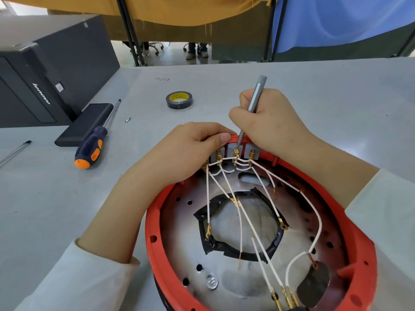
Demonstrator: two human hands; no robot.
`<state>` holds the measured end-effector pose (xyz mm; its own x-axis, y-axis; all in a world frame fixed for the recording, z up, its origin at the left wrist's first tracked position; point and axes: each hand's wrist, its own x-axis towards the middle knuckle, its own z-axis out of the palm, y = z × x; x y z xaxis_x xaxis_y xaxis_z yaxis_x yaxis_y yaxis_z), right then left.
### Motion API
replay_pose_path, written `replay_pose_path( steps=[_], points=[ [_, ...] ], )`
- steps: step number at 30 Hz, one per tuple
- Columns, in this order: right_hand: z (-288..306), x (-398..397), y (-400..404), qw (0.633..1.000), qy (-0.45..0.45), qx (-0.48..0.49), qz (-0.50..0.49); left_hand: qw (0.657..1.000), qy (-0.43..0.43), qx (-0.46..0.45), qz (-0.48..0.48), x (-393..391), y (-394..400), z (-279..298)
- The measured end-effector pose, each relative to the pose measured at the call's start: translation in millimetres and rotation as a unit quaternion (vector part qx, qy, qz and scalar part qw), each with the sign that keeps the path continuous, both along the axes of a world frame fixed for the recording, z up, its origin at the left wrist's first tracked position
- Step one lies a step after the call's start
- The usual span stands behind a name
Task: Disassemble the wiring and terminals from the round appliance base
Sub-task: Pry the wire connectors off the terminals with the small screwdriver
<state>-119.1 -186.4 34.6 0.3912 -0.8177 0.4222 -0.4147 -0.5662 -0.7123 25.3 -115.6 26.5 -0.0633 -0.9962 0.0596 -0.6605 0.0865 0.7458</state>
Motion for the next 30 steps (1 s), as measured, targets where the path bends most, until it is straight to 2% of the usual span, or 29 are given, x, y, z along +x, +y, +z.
replay_pose_path(
  steps=[11, 19, 24, 28, 30],
  points=[
    [2, 0, 0, 1.0, -0.007, 0.008, 0.006, 1.0, 0.003, 0.002, 0.0, 0, 1, 1],
    [3, 4, -12, 0.992, 0.014, 0.127, 0.008, 1.0, -0.001, 0.007, 0.0, -1, 0, 1],
    [2, 7, -15, 0.987, 0.029, 0.159, 0.006, 1.0, -0.003, 0.004, 0.0, -1, 0, 1],
    [3, 7, -15, 0.987, 0.03, 0.156, 0.008, 1.0, -0.001, 0.005, -0.002, -1, 0, 1],
    [2, 5, -10, 0.994, 0.021, 0.103, 0.007, 1.0, 0.005, 0.004, -0.005, -1, 0, 1]
  ],
)
